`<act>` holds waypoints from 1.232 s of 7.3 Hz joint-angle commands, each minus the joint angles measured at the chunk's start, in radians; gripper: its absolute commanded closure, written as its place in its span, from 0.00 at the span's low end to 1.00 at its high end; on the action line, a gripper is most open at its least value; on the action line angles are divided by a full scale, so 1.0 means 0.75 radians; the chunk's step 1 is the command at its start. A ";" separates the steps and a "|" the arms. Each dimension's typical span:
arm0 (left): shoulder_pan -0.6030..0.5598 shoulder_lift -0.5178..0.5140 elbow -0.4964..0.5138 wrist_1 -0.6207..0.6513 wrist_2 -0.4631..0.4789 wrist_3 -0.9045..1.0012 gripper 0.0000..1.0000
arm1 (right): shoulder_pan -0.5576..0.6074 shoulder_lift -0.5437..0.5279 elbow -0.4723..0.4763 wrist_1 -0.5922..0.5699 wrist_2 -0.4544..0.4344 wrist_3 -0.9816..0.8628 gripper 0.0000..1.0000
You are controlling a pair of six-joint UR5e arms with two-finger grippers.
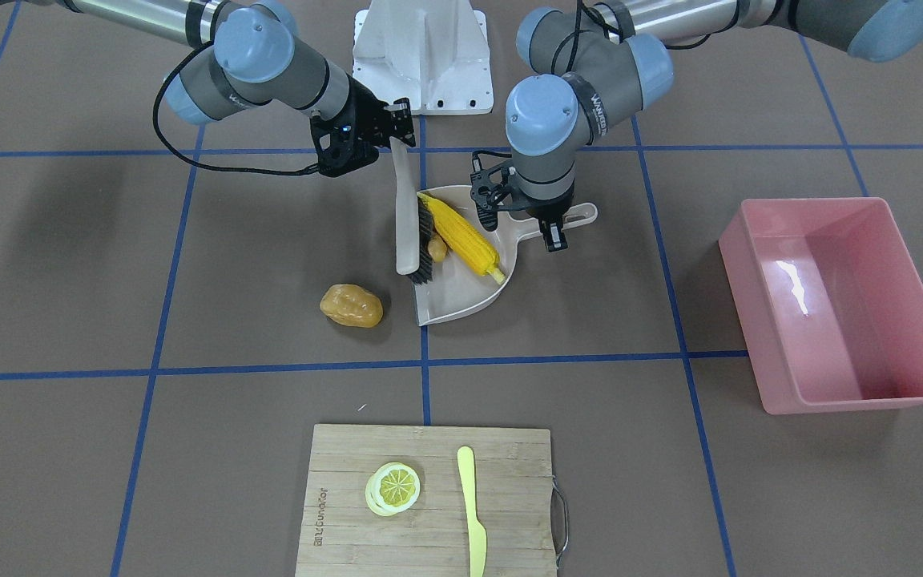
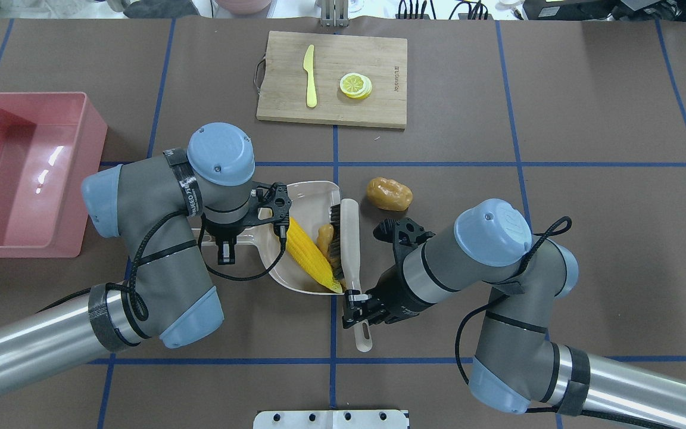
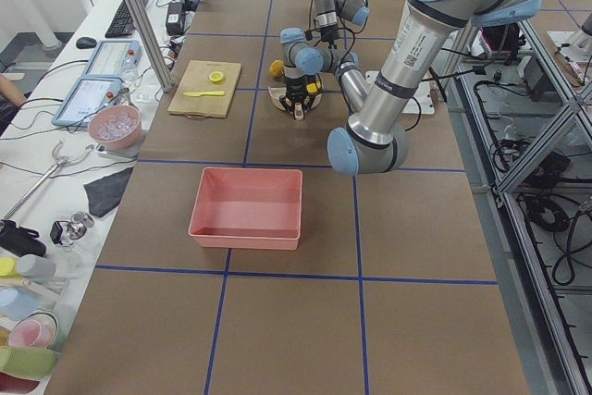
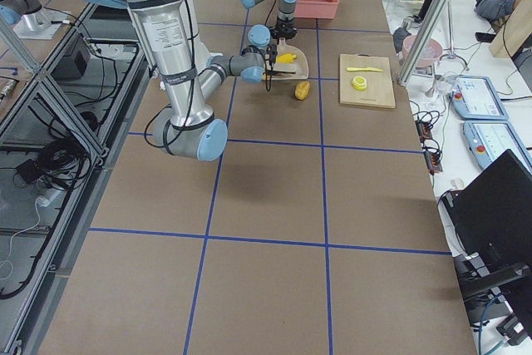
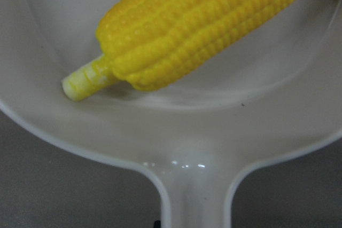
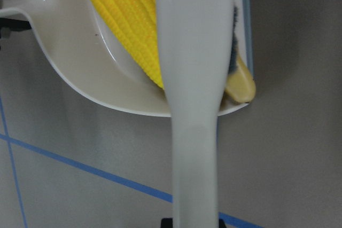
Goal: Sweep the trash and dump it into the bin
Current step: 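Lift the brush back behind the potato with the right gripper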
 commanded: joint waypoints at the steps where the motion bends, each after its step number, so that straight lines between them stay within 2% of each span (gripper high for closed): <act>1: 0.000 0.000 0.000 0.000 0.000 0.000 1.00 | 0.022 0.039 0.019 -0.084 0.016 0.002 1.00; 4: 0.000 0.000 0.000 0.000 0.000 0.000 1.00 | 0.336 -0.085 0.058 -0.085 0.306 -0.059 1.00; 7: 0.000 0.000 0.000 0.000 0.000 0.000 1.00 | 0.502 -0.202 0.058 -0.083 0.415 -0.245 1.00; 9: 0.000 0.000 0.000 0.000 0.000 -0.002 1.00 | 0.489 -0.310 0.052 -0.078 0.427 -0.375 1.00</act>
